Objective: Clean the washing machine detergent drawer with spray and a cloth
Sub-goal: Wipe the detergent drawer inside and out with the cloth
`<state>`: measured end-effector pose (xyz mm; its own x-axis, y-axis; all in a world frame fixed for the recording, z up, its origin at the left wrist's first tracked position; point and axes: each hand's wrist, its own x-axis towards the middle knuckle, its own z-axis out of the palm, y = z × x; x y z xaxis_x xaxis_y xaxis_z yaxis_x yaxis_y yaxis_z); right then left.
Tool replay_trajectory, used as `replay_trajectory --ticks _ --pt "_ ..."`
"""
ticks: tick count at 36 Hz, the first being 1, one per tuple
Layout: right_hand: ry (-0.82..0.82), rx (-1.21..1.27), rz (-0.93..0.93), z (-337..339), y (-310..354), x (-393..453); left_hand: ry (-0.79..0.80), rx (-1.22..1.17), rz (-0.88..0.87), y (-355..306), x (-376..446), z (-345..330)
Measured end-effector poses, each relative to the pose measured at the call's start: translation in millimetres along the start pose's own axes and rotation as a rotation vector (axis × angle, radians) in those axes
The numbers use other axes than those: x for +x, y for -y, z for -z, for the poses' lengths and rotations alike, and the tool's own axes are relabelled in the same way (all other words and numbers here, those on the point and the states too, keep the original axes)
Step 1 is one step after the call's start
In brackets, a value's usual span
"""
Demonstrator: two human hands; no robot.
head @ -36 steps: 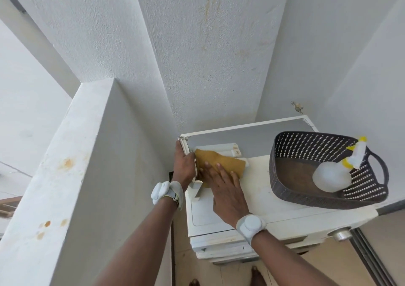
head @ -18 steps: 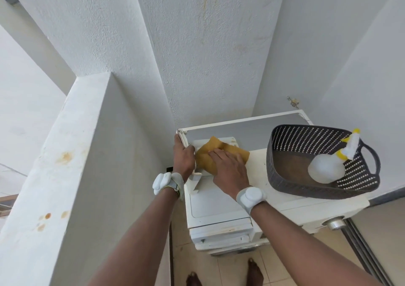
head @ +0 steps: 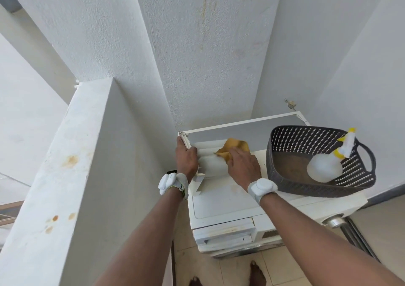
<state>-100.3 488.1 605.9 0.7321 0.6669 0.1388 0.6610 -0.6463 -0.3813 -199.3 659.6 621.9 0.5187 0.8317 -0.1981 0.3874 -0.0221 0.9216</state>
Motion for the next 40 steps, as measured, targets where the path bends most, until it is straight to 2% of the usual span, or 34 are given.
replay_trajectory --ticks 4,6,8,10,15,17,19,22,26,31,34,37,40 --pt "-0.09 0.038 -0.048 -20 -3 -12 0.005 0.08 0.042 -6 -6 4" --pt "-0.102 0.06 -0.072 -19 -3 -12 0.036 -0.04 0.07 -9 -14 7" --pt "-0.093 0.093 -0.08 -11 1 -10 0.088 -0.239 0.022 -11 -29 18" --pt "-0.082 0.167 -0.091 -7 0 -10 0.147 -0.284 -0.041 7 -46 27" --pt "-0.116 0.404 -0.18 -7 -13 -13 0.19 0.242 -0.289 55 -76 44" --pt "-0.115 0.436 -0.178 -7 -11 -13 0.183 0.458 -0.385 57 -80 39" --pt "-0.127 0.483 -0.218 -5 -6 -11 0.123 0.577 -0.411 57 -78 33" --pt "-0.232 0.591 -0.302 2 1 -9 0.008 0.593 -0.379 53 -74 28" --pt "-0.448 0.804 -0.362 27 16 -10 -0.149 0.46 -0.347 31 -70 27" --pt "-0.543 0.953 -0.383 53 34 -9 -0.314 0.325 -0.279 -14 -51 27" --pt "-0.632 0.953 -0.374 66 41 -5 -0.348 0.272 -0.216 -48 -51 27" --pt "-0.745 0.889 -0.332 81 38 -1 -0.288 0.173 -0.03 -68 -46 28" --pt "-0.783 0.798 -0.308 90 32 4 -0.22 0.061 0.101 -77 -42 27"
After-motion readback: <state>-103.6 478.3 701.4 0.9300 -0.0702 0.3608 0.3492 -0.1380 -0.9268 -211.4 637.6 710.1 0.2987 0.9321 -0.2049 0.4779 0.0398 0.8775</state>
